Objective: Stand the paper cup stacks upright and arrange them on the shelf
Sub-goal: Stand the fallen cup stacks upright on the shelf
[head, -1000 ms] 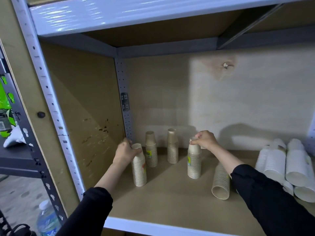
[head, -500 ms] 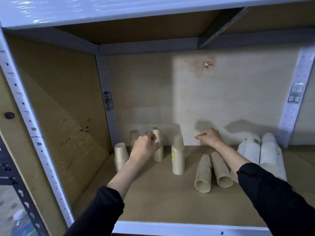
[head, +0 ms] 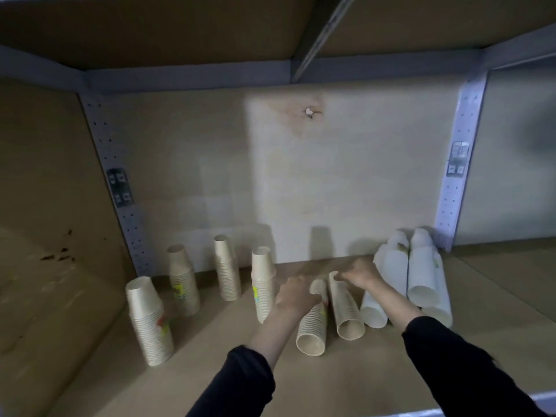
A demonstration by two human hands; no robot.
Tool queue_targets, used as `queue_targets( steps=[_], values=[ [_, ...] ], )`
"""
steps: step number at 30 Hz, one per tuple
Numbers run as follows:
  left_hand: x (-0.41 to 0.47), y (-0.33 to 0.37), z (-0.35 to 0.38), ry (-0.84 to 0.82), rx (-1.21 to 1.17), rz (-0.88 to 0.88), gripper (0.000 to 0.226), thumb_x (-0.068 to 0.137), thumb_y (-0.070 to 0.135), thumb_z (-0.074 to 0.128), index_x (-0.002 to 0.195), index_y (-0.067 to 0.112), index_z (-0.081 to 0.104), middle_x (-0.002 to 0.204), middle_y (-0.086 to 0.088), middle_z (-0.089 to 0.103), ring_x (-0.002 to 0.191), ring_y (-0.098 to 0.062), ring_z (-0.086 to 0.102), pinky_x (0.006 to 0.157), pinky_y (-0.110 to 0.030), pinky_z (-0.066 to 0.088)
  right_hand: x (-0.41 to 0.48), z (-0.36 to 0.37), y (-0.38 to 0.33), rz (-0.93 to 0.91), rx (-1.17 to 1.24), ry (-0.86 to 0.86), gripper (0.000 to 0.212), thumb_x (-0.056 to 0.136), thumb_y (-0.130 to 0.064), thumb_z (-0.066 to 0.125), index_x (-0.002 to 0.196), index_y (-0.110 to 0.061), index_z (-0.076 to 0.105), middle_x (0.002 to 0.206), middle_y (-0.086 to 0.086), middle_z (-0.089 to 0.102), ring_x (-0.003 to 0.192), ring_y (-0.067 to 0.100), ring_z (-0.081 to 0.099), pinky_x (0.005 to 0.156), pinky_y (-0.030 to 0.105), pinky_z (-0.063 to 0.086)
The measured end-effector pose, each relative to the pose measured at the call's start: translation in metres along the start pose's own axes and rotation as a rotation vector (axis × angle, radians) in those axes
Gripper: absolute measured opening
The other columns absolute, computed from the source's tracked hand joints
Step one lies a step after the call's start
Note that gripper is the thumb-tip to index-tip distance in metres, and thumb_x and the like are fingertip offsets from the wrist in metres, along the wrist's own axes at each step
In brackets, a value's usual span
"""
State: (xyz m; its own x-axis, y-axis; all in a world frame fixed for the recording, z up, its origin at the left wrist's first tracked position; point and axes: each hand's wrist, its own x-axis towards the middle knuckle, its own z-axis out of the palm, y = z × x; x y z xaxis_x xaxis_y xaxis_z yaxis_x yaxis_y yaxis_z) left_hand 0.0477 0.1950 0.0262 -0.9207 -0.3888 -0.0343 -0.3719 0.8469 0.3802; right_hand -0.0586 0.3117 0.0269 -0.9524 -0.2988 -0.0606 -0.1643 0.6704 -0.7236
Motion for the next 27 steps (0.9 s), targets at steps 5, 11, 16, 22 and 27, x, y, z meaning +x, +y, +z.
queue_targets(
  steps=[5,11,16,22,27],
  values=[
    [0.023,0.000,0.020,-0.098,-0.117,-0.117,0.064,0.083,0.041,0.061,0.136,0.010,0.042,0.141,-0.013,0.046,0.130,-0.029,0.045,0.103,-0.035,0.040,0.018,0.015,0.003,0.108,-0.004,-0.056,0.049,0.078,-0.027,0.070,0.115,0.001,0.054,0.119,0.017,0.058,0.110,0.028,0.057,0.073,0.026,0.037],
    [0.037,-0.003,0.032,-0.157,-0.263,-0.187,0.078,0.074,0.040,0.071,0.140,0.015,0.039,0.144,-0.010,0.045,0.130,-0.025,0.048,0.105,-0.033,0.044,0.026,0.025,0.002,0.233,-0.115,-0.176,0.064,0.075,-0.033,0.071,0.126,-0.001,0.048,0.128,0.016,0.057,0.116,0.030,0.057,0.093,0.036,0.048],
    [0.051,-0.002,0.024,-0.137,-0.248,-0.168,0.058,0.065,0.037,0.075,0.114,0.009,0.061,0.120,-0.009,0.065,0.109,-0.026,0.063,0.086,-0.030,0.054,0.036,0.023,0.006,0.257,0.009,-0.111,0.060,0.062,-0.029,0.079,0.111,-0.001,0.057,0.100,0.013,0.062,0.098,0.030,0.064,0.067,0.033,0.050],
    [0.070,0.009,0.008,0.140,-0.382,-0.149,0.059,0.070,0.029,0.073,0.117,0.003,0.051,0.123,-0.013,0.058,0.115,-0.030,0.056,0.092,-0.035,0.047,0.056,0.014,-0.006,0.057,0.232,0.160,0.046,0.065,-0.021,0.078,0.102,0.001,0.061,0.101,0.014,0.067,0.090,0.023,0.064,0.059,0.022,0.041],
    [0.077,0.012,0.021,0.323,-0.583,-0.097,0.053,0.074,0.022,0.071,0.114,0.003,0.044,0.120,-0.011,0.050,0.111,-0.031,0.056,0.087,-0.031,0.042,0.059,0.021,-0.007,-0.078,0.269,0.301,0.057,0.065,-0.010,0.076,0.113,0.002,0.046,0.117,0.019,0.056,0.100,0.027,0.059,0.067,0.013,0.033]
  ],
)
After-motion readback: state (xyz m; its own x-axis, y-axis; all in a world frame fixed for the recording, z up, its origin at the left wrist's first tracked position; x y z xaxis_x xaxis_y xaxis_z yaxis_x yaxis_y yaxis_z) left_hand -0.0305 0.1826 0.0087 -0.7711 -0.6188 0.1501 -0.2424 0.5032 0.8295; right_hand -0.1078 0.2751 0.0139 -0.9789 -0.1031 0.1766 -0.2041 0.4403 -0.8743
